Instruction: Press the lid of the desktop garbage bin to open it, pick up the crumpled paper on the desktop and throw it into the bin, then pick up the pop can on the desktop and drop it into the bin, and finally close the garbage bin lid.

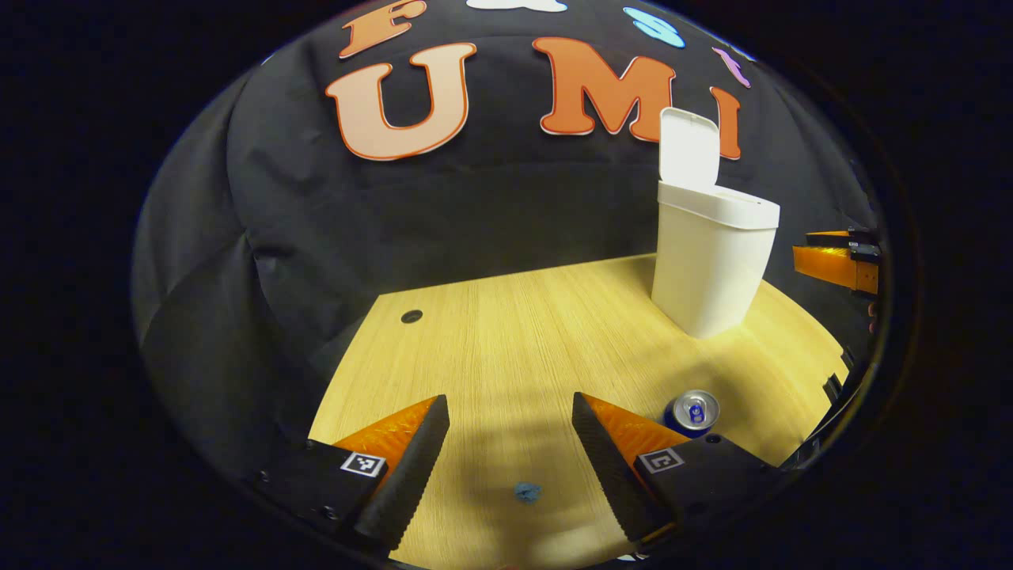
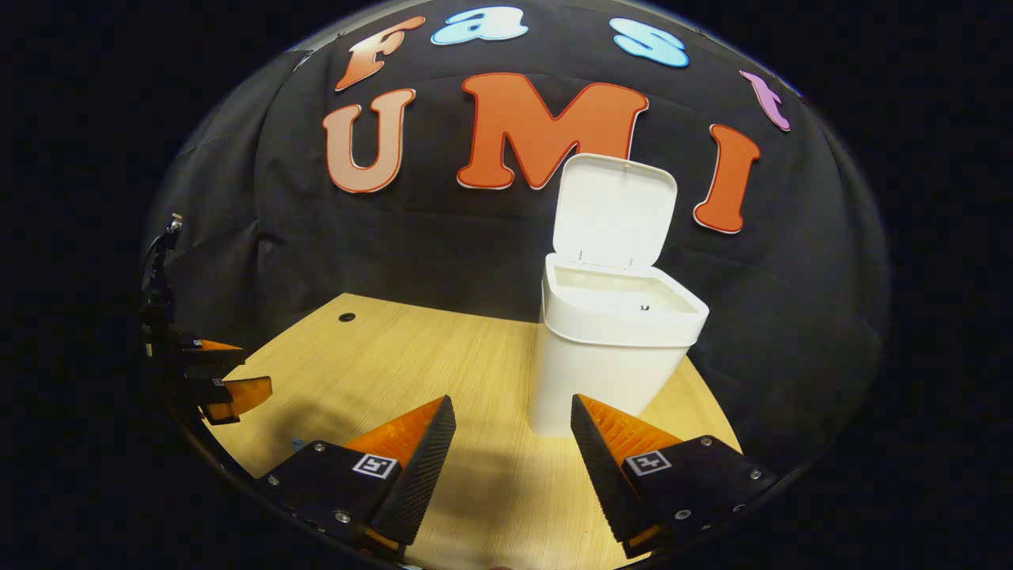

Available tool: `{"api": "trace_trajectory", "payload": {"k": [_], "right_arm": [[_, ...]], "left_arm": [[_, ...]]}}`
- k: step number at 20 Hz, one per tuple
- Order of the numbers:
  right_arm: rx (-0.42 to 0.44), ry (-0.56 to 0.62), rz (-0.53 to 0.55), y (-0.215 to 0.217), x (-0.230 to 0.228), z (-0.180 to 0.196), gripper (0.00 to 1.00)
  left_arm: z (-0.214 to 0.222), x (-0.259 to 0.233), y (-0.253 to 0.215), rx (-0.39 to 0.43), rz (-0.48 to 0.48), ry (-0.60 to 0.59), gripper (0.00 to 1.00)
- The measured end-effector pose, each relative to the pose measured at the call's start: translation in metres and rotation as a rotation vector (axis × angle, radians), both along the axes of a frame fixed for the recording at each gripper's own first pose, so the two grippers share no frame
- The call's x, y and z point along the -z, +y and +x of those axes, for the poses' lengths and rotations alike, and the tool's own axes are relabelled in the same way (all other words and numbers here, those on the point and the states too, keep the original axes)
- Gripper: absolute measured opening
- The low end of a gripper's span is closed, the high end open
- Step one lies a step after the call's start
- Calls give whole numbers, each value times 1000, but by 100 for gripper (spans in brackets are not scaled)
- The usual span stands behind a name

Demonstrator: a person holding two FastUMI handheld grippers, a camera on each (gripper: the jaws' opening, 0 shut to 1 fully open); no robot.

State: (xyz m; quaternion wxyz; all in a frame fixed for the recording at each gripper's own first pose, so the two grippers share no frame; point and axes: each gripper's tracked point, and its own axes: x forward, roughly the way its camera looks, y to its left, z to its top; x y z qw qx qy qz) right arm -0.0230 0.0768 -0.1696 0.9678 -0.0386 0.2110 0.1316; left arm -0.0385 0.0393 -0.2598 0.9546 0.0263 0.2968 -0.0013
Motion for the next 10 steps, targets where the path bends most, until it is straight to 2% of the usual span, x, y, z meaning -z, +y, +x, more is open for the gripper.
{"api": "trace_trajectory", "payload": {"k": [1,2,3,10], "right_arm": [[-10,12,2,5,5,-4,90],[-18,24,1,7,12,-9,91],[-23,36,-2,9,17,-12,92],[-71,110,-13,28,52,-37,95]], "left_arm": [[-2,8,-1,5,-9,21,100],[-6,17,-2,9,-18,45,96],[-10,25,-2,12,-22,67,100],[-33,80,-2,44,-25,207,100]]}}
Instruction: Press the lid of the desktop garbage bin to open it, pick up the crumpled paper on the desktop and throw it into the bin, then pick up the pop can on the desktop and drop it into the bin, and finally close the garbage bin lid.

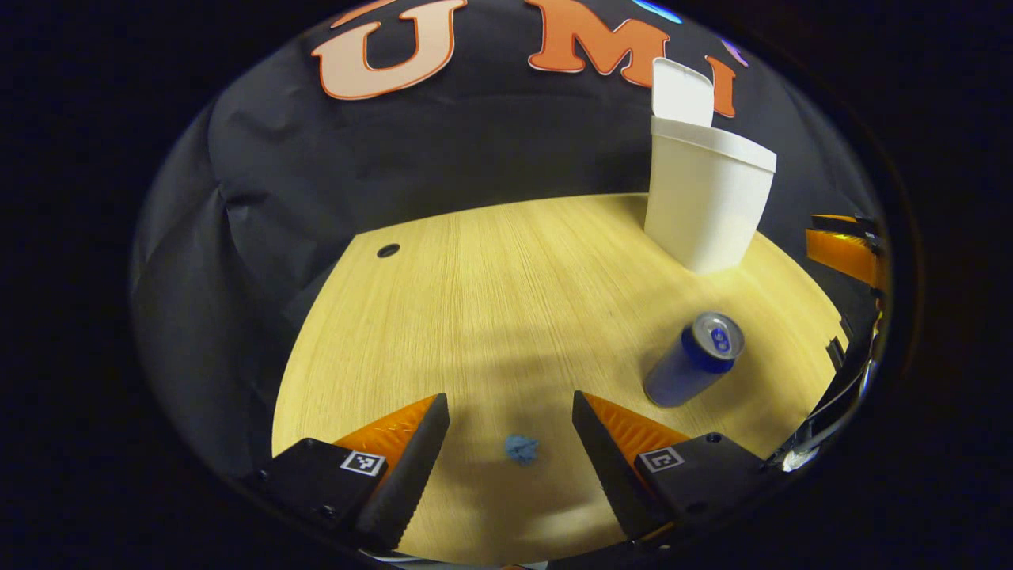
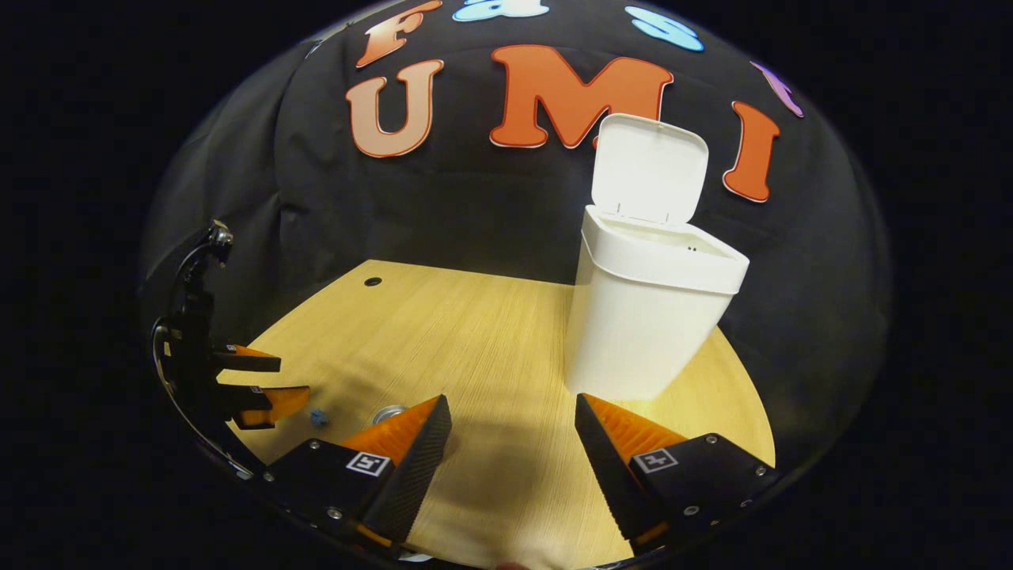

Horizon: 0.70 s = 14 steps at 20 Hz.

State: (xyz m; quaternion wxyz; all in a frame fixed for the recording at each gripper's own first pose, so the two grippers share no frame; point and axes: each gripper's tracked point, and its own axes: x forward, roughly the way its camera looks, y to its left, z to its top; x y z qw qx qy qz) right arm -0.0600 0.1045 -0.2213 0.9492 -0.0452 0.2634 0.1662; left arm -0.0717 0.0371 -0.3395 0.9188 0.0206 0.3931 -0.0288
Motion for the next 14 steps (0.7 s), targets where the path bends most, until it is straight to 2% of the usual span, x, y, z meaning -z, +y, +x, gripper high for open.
{"api": "trace_trajectory", "payload": {"k": [4,11,12,13,14], "right_arm": [[-33,42,-8,9,18,-18,96],[-99,113,-18,25,45,-40,96],[-103,121,-19,26,46,-43,96],[-107,131,-16,27,47,-46,96],[-110,139,-12,26,50,-48,96]], "left_arm": [[-13,23,1,-9,-23,79,100],[-17,28,3,3,-21,161,100],[-16,27,3,2,-23,172,98],[-13,24,3,4,-24,178,88],[-10,20,2,8,-28,182,83]]}}
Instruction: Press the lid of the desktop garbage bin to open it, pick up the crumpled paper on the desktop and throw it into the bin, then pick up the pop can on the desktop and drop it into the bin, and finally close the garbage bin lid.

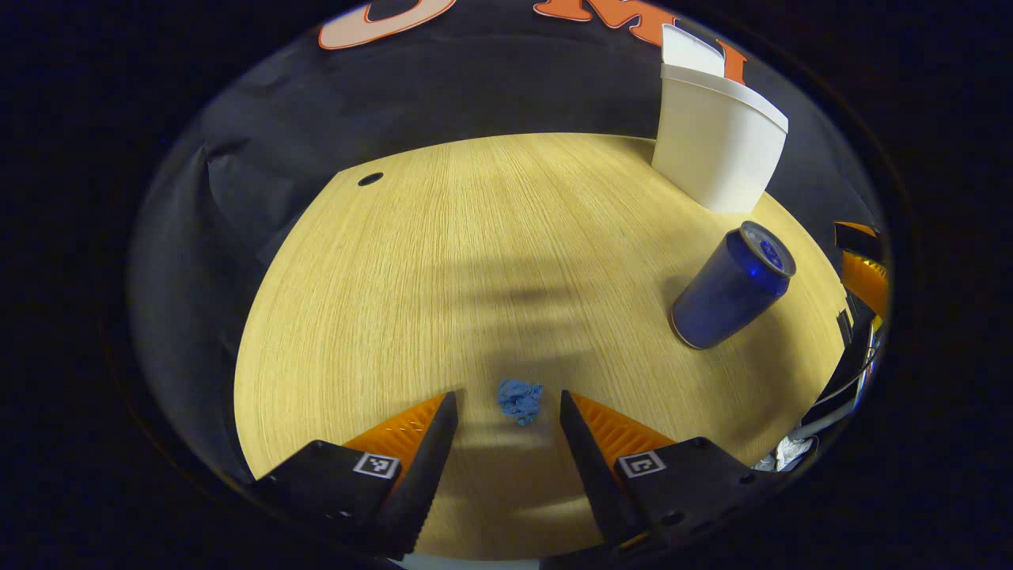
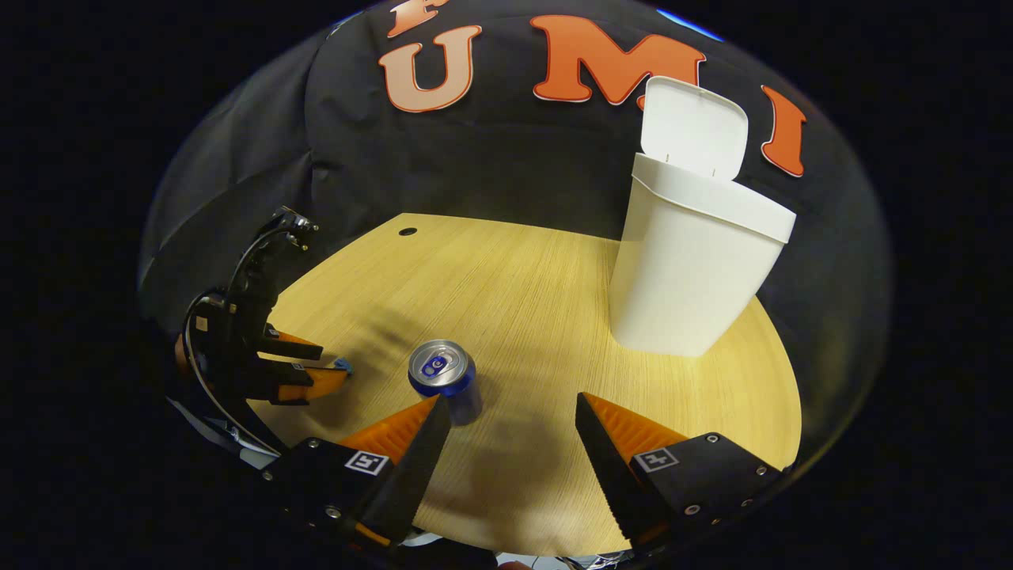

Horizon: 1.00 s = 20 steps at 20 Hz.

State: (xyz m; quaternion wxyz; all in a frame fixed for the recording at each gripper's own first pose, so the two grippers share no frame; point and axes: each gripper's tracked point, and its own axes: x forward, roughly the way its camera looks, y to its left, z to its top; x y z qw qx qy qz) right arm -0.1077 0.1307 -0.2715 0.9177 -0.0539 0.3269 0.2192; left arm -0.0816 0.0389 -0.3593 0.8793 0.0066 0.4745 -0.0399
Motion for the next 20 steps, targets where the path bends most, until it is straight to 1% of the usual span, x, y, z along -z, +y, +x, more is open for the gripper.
{"api": "trace_trajectory", "payload": {"k": [2,3,4,5,6,7,8,9,11,12,13,14,16,20], "right_arm": [[-3,16,0,0,7,-4,96],[-2,19,-4,-1,8,-5,100],[0,23,-7,-3,9,-6,96],[3,28,-11,-3,10,-7,96],[7,34,-10,-4,11,-10,96],[11,41,-9,-4,11,-12,96],[14,47,-7,-3,13,-15,96],[15,52,-7,-3,14,-17,96],[17,55,-12,-1,16,-19,96],[18,56,-14,-1,15,-20,96],[15,60,-13,1,15,-21,96],[10,61,-11,4,17,-21,96],[-16,62,-8,8,20,-21,96],[-110,45,-37,22,22,-10,96]], "left_arm": [[10,-10,-2,-3,-12,7,74],[16,-17,-3,-14,-21,5,65],[22,-24,-6,-23,-39,6,60],[29,-33,-6,-32,-43,4,54],[39,-45,-9,-20,-54,-11,49],[48,-58,-10,-6,-51,-17,45],[54,-71,-2,-13,-18,-24,46],[63,-83,-1,-16,-20,-28,26],[78,-113,4,-24,-15,-31,26],[86,-125,4,-30,-22,-25,18],[93,-141,4,-30,-35,-23,16],[101,-159,5,-31,-43,-19,18],[120,-200,12,-45,-36,-32,17],[166,-301,24,-102,-46,-85,17]]}}
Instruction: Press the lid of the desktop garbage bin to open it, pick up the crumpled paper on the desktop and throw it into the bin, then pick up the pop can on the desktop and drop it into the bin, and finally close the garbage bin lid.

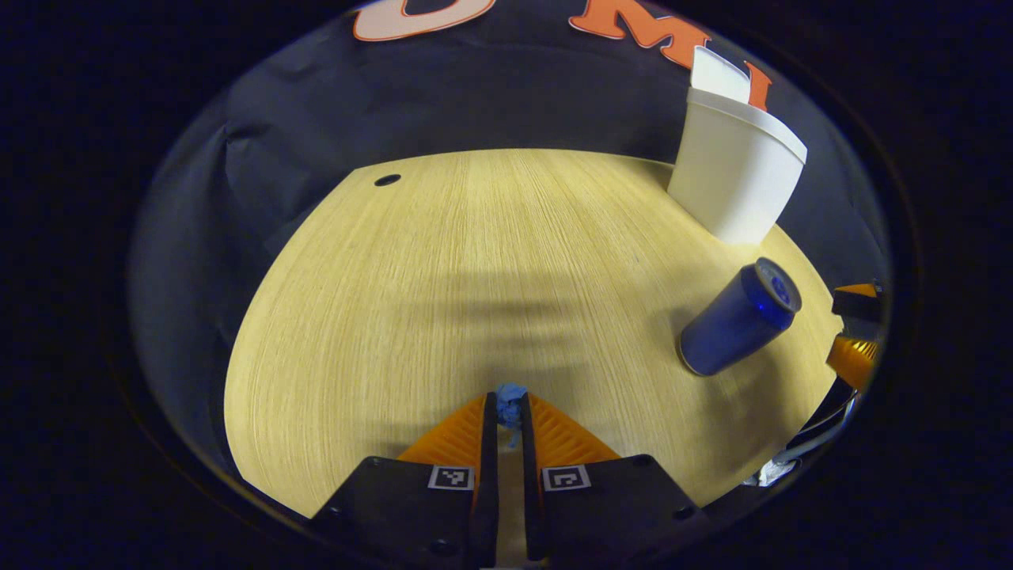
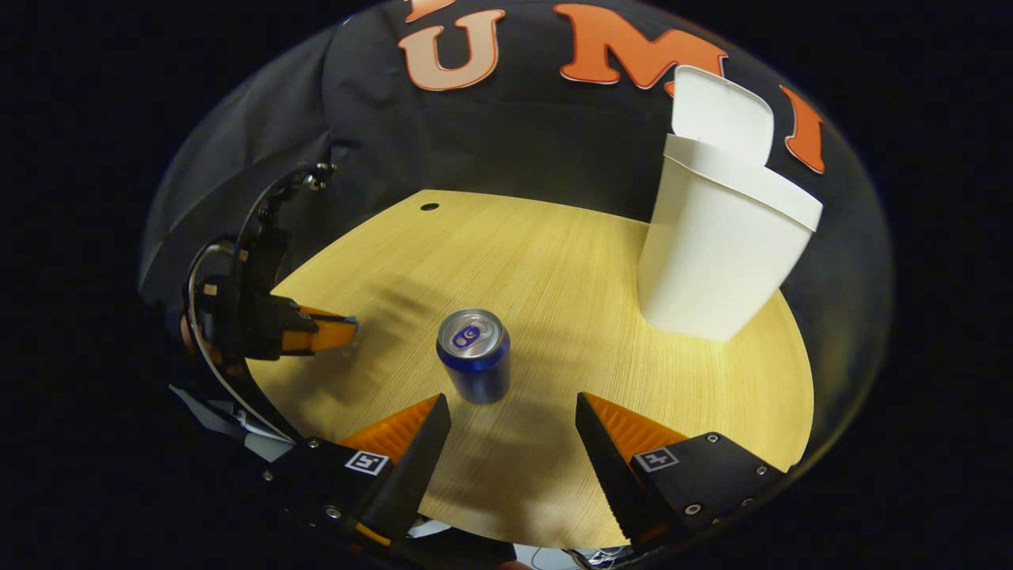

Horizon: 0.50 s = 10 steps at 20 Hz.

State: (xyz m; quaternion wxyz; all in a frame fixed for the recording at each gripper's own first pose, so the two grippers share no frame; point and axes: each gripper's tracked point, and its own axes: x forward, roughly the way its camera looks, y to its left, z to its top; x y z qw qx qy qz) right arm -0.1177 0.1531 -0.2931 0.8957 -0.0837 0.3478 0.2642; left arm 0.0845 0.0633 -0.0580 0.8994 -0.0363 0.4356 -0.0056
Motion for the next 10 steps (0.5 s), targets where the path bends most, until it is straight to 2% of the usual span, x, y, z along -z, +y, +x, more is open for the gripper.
{"api": "trace_trajectory", "payload": {"k": [10], "right_arm": [[-174,-10,-54,28,24,25,96]], "left_arm": [[134,-307,22,-78,30,-172,17]]}}
